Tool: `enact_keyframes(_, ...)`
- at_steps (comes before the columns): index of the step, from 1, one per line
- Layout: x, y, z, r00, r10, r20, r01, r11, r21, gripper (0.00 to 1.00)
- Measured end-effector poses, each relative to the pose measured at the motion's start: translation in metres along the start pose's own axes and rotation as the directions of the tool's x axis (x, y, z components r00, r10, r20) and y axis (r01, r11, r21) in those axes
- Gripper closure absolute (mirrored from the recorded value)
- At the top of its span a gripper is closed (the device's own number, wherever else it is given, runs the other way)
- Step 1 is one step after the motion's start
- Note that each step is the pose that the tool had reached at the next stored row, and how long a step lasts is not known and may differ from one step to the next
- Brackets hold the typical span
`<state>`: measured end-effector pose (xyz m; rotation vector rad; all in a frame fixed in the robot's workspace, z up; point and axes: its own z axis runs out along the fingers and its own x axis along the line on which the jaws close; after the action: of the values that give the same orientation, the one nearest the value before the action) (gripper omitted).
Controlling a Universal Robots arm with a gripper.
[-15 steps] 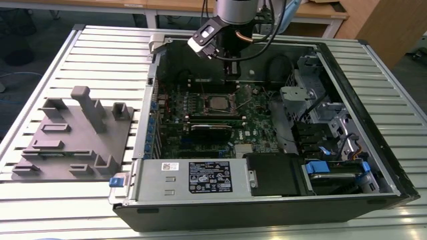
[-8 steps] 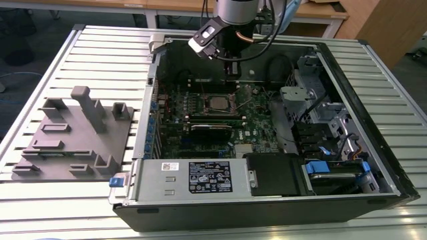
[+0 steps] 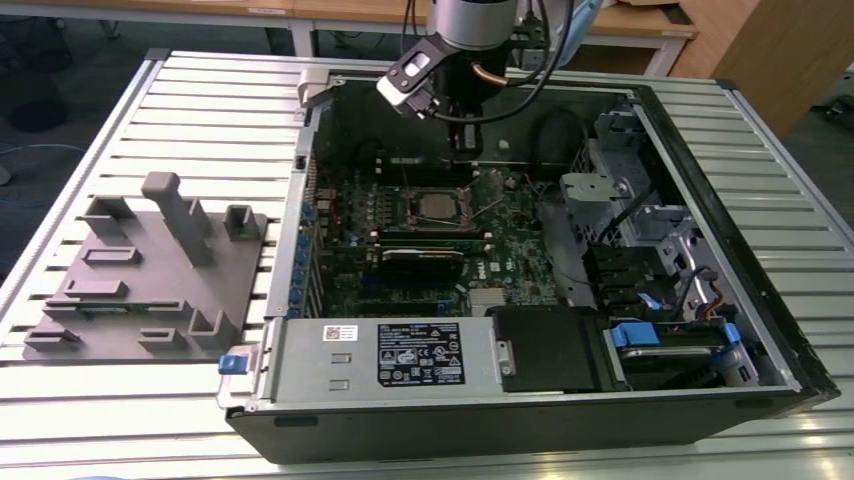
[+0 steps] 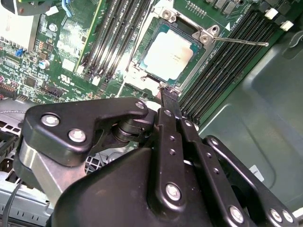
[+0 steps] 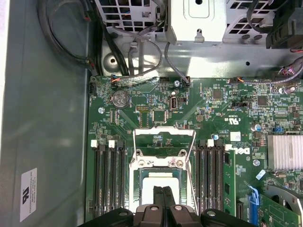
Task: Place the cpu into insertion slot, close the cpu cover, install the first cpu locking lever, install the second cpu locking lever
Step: 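Close the cpu cover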
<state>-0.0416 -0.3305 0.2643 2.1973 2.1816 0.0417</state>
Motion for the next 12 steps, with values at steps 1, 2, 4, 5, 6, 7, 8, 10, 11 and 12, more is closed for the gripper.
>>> enact_keyframes(1, 0.0, 0.0002, 0.0003, 1.0, 0.0, -0.0001, 0.0, 1.0, 0.0001, 0.9)
enact_keyframes(2, 0.0, 0.0005, 0.0005, 1.0, 0.0, 0.0, 0.0, 1.0, 0.0004, 0.9)
enact_keyframes(4, 0.0001, 0.0011, 0.0011, 1.0, 0.0, 0.0001, 0.0, 1.0, 0.0007, 0.9)
enact_keyframes(5, 0.0001, 0.0015, 0.0014, 1.0, 0.0, 0.0001, 0.0, 1.0, 0.0009, 0.9)
enact_keyframes(6, 0.0001, 0.0018, 0.0017, 1.0, 0.0, 0.0001, 0.0, 1.0, 0.001, 0.9)
enact_keyframes(7, 0.0002, 0.0021, 0.002, 1.0, 0.0, 0.0001, 0.0, 1.0, 0.0011, 0.9)
enact_keyframes(8, 0.0003, 0.0025, 0.0023, 1.0, 0.0, 0.0002, 0.0, 1.0, 0.0013, 0.9)
enact_keyframes(10, 0.0008, 0.003, 0.0029, 1.0, 0.0, 0.0001, 0.0, 1.0, 0.0013, 0.9)
enact_keyframes(11, 0.0012, 0.0034, 0.0031, 1.0, 0.0, 0.0001, 0.0, 1.0, 0.0014, 0.9)
enact_keyframes(12, 0.0016, 0.0038, 0.0033, 1.0, 0.0, 0.0, 0.0, 1.0, 0.0013, 0.9)
